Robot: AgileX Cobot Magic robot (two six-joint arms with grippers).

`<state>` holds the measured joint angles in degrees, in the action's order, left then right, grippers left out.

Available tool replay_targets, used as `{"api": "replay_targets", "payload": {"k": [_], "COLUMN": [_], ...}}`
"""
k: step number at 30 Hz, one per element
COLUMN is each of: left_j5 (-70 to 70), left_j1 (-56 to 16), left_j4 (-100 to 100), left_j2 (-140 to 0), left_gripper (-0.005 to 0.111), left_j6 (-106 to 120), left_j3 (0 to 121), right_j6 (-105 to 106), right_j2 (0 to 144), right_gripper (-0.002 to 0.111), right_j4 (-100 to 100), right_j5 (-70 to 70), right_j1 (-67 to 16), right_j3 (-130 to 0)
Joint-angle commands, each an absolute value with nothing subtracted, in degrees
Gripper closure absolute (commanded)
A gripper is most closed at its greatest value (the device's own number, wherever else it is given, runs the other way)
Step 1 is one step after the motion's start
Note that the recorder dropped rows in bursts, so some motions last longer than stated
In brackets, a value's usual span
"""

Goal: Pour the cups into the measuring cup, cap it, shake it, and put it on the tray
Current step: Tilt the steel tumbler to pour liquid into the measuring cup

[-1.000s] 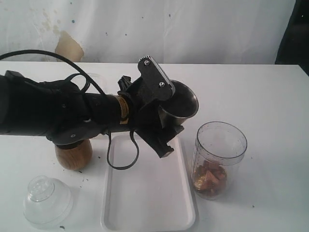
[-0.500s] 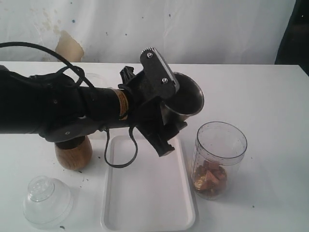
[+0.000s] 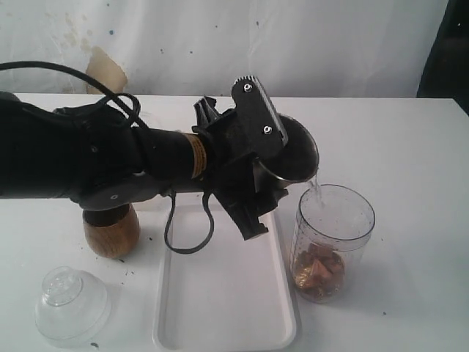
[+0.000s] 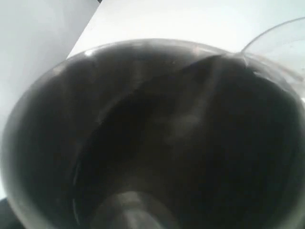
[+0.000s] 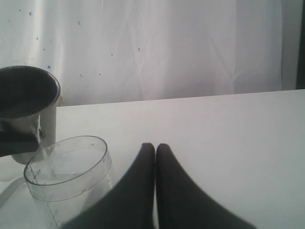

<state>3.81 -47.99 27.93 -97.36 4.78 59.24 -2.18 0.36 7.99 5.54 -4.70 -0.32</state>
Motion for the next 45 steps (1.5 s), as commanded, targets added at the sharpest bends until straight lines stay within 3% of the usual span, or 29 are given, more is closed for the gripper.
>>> {"api": "replay_targets", "payload": {"k": [1,45], "left_j5": [1.2,-2.9], "left_j1": [-49.3,-51.1], "left_j4": [27.9,29.9], "left_j2": [-96.0,-96.0], "left_gripper": [0.107,0.107], "left_j6": [7.6,15.4], "left_j3": [62.9,64.8], "right_j6": [-2.2,-2.2], "right_j2": [0.0,0.0], "right_gripper": [0.108,0.108], "right_j4": [7.9,7.9], "right_j5": [5.1,5.1], "right_j1": [-5.1,-5.1], "right_j3": [0.0,0.0]}}
